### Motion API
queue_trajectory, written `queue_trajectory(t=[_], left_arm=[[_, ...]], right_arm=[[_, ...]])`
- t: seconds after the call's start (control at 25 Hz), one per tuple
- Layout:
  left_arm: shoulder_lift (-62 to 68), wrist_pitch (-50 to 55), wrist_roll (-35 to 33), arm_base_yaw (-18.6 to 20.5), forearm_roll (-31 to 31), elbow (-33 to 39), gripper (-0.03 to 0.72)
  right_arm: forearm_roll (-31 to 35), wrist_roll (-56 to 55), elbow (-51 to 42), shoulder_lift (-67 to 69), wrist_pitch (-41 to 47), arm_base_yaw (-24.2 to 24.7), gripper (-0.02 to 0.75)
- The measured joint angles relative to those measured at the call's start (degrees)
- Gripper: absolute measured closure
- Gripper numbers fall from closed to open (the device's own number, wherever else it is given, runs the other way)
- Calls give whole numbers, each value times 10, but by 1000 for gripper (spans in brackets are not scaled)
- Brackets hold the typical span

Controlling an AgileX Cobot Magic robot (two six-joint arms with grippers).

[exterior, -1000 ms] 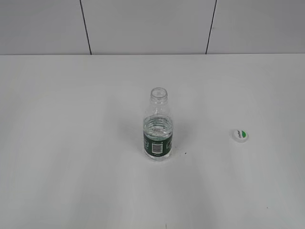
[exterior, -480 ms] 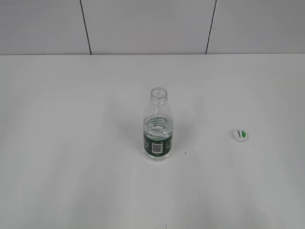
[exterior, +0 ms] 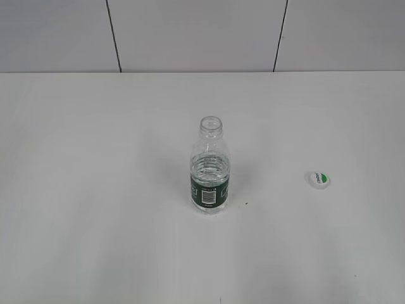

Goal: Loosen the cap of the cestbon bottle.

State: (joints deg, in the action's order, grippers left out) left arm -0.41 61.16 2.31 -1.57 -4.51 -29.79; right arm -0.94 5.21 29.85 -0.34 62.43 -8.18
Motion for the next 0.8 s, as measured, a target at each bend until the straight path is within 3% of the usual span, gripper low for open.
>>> queue_trajectory(t=[0.8], left_arm=[[0, 0, 0, 0, 0, 0, 256]], right_arm=[[0, 0, -2, 0, 0, 0, 146]])
